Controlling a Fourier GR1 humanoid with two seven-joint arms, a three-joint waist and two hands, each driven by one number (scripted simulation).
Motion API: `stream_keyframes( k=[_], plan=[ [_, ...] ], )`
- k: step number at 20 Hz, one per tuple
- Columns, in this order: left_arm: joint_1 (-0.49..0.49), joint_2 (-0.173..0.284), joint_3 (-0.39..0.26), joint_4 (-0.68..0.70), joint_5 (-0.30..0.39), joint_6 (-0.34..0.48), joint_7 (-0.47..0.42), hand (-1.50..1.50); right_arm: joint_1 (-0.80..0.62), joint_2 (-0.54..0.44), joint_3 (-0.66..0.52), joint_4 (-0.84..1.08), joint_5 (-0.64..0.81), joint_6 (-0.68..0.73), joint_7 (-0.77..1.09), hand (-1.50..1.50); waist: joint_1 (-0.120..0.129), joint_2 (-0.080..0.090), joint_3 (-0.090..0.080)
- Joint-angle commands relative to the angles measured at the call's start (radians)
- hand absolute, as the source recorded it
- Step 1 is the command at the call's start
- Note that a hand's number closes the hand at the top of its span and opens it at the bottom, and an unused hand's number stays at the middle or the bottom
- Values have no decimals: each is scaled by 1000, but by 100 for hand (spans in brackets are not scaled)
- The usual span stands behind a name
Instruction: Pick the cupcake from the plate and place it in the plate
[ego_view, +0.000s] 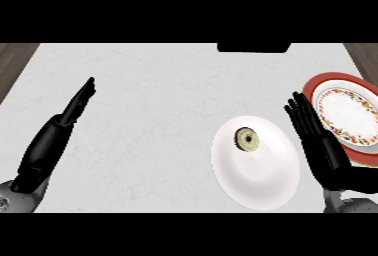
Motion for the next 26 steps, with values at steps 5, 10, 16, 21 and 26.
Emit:
stream_keyframes(
  k=[5,10,16,21,26],
  plan=[
    [208,-150,27,169,198,40,189,0,-104,-75,-255,-5,25,-145,-42,150,-13,10,6],
    [229,-248,4,184,272,49,259,0,-31,-108,-356,127,225,-456,-4,-150,-38,9,7],
    [173,-313,13,242,233,59,289,0,115,70,-330,31,232,-453,-260,-150,-20,2,8],
    [157,-329,31,221,219,53,342,0,186,-27,-244,-95,368,-427,-42,-150,-18,2,7],
    [195,-323,27,227,219,46,303,0,222,-254,-141,-138,482,-288,261,-150,-11,2,3]
  ],
)
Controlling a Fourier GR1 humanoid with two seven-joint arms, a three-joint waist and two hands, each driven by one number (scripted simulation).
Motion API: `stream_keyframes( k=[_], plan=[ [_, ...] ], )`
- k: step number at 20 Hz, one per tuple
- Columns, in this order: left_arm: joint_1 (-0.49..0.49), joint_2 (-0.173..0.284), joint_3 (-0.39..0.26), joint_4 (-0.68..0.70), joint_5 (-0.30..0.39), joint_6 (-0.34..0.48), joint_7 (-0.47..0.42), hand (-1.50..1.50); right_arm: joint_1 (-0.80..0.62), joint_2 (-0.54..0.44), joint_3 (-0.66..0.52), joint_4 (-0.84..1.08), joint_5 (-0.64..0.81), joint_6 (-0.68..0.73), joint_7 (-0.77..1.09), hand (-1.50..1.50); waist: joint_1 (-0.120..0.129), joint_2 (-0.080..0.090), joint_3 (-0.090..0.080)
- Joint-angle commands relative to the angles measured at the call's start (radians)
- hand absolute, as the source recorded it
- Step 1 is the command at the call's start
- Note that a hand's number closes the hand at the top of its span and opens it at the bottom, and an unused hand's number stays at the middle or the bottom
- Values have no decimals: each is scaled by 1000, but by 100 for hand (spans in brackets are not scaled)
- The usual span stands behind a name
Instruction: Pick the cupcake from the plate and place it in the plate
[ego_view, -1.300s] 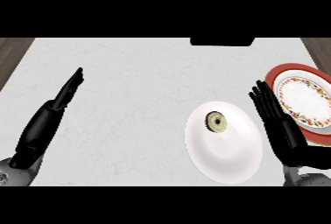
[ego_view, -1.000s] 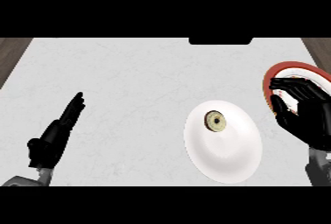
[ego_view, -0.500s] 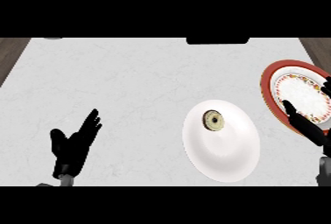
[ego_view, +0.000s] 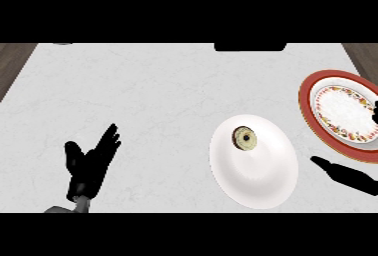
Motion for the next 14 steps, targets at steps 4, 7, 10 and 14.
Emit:
stream_keyframes(
  k=[4,7,10,14],
  plan=[
    [-38,15,24,-10,6,-11,53,0,-39,-162,161,-156,183,129,418,-150,12,1,-1],
    [20,-18,-8,-30,-13,0,29,0,-84,-167,215,-196,278,167,598,-150,15,0,0],
    [13,-13,-2,-53,-32,5,42,0,-150,-86,317,-223,402,182,761,-150,15,0,1],
    [16,-49,11,39,-56,-18,-26,0,-332,41,357,-126,482,261,892,-150,17,2,1]
  ],
)
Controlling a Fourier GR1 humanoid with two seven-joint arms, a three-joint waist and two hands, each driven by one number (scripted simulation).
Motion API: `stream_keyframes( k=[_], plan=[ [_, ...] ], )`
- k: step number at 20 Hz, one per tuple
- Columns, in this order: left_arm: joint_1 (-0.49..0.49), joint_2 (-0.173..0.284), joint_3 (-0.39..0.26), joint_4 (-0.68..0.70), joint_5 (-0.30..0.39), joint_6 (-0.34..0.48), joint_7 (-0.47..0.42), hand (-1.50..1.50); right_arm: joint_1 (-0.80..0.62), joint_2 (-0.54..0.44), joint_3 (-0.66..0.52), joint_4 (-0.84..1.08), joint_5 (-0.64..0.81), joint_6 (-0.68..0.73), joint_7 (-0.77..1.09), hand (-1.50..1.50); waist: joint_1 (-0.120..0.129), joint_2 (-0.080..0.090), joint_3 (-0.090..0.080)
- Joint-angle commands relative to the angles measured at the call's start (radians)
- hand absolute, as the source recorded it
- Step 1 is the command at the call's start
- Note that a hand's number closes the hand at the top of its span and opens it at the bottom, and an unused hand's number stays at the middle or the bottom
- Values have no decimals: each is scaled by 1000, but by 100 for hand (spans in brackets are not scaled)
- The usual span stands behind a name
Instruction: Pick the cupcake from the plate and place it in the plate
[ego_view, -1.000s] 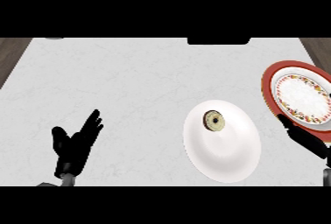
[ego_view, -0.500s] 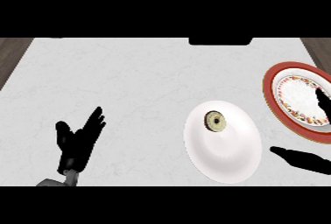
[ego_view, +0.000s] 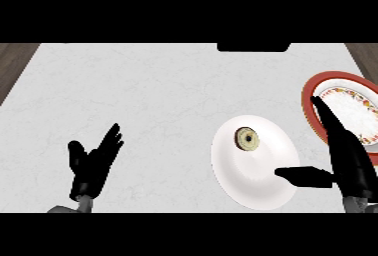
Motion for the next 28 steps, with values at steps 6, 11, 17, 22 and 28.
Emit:
stream_keyframes(
  k=[6,11,17,22,28],
  plan=[
    [29,-14,57,-9,-8,-54,11,0,-118,180,37,154,129,132,114,-150,-4,0,1],
    [55,-40,62,-36,-45,-54,10,0,-90,307,90,137,218,133,162,-150,-6,-1,1],
    [20,-49,127,16,-65,-114,8,0,-76,402,59,278,287,103,30,-150,-8,0,1],
    [6,-75,121,-47,-92,-83,98,0,-148,437,19,371,377,145,96,-150,-7,0,1],
    [49,-62,179,-17,-106,-162,30,0,-134,452,-38,333,405,249,120,-150,-8,-1,1]
  ],
)
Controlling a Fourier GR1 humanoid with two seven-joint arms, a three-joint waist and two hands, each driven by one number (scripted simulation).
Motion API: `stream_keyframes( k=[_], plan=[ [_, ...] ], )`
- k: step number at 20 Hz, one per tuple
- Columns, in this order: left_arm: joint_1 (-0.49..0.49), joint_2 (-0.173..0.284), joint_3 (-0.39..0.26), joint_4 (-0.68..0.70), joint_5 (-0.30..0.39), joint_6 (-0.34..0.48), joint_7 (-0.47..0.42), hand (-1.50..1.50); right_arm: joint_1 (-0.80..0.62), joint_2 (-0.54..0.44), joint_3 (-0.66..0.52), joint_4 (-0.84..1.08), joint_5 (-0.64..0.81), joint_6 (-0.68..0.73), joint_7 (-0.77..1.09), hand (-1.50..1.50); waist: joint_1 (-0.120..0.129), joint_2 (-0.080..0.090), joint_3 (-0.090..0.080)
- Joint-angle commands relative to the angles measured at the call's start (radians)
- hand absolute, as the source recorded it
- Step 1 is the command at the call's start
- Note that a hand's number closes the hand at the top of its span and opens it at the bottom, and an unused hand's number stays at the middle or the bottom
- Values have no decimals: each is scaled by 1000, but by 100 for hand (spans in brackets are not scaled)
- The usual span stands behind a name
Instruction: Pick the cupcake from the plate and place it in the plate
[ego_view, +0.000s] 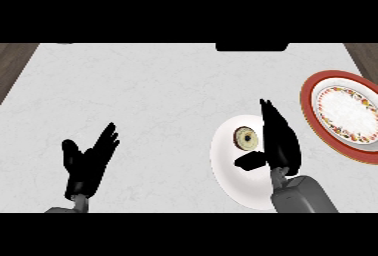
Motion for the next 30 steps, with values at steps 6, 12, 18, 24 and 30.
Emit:
stream_keyframes(
  k=[6,12,18,24,30],
  plan=[
    [48,-41,7,-110,-49,0,76,0,-57,78,-75,147,44,55,-71,-150,2,0,0],
    [0,-62,17,35,-84,-25,-12,0,-80,99,-45,283,68,63,-159,150,1,1,0],
    [12,-38,85,-20,-51,-87,37,0,-60,83,-89,292,144,32,-230,150,0,0,0],
    [21,-97,44,-5,-116,-24,7,0,-18,70,-70,243,241,-90,-251,150,-2,0,0],
    [56,-69,87,-15,-68,-51,1,0,238,-55,124,-80,111,-78,-623,150,-48,-19,1]
  ],
)
